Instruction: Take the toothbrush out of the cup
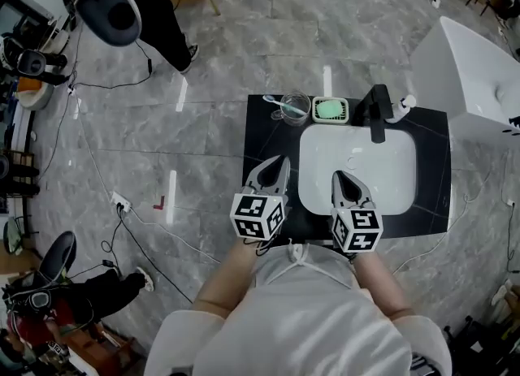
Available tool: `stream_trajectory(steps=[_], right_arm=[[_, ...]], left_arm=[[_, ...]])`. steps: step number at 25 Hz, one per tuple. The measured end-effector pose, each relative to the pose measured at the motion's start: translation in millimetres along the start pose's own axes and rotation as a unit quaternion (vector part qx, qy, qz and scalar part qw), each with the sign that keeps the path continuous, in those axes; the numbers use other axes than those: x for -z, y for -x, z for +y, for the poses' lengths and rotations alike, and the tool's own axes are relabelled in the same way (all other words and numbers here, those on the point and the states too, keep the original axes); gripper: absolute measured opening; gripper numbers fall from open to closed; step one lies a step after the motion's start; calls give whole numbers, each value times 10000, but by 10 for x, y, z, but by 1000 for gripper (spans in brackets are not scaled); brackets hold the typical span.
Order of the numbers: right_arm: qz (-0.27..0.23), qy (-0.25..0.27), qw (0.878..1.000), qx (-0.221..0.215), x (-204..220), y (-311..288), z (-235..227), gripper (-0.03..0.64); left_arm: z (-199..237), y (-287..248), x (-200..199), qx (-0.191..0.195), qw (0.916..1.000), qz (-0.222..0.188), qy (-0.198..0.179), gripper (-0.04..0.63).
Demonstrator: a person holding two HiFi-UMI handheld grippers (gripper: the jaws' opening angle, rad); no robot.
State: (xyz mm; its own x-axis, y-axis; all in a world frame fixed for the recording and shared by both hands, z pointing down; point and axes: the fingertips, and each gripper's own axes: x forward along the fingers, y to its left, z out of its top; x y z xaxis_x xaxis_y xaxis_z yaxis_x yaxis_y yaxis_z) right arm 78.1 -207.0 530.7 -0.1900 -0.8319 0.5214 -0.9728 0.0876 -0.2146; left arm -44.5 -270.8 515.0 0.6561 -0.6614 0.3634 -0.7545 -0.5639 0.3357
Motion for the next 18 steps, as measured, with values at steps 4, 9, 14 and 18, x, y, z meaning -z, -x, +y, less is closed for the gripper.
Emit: stream_trajectory(steps=[4, 9, 14, 18], right_arm=[[-2, -41, 9999, 125, -118, -241, 8, 28], [38, -28, 10000, 24, -276, -470, 128, 28], [16, 167, 9997, -160, -457, -668, 171, 28], [-47, 223, 9993, -311, -567, -821, 134, 28]], left_arm=[[219, -190, -154, 73, 9996, -42, -282, 19], [487, -371, -368, -93, 9989, -230, -390, 20], [630, -554, -360, -215, 9990, -130, -382, 20], [762, -721, -278, -335, 9993, -18, -182, 20]])
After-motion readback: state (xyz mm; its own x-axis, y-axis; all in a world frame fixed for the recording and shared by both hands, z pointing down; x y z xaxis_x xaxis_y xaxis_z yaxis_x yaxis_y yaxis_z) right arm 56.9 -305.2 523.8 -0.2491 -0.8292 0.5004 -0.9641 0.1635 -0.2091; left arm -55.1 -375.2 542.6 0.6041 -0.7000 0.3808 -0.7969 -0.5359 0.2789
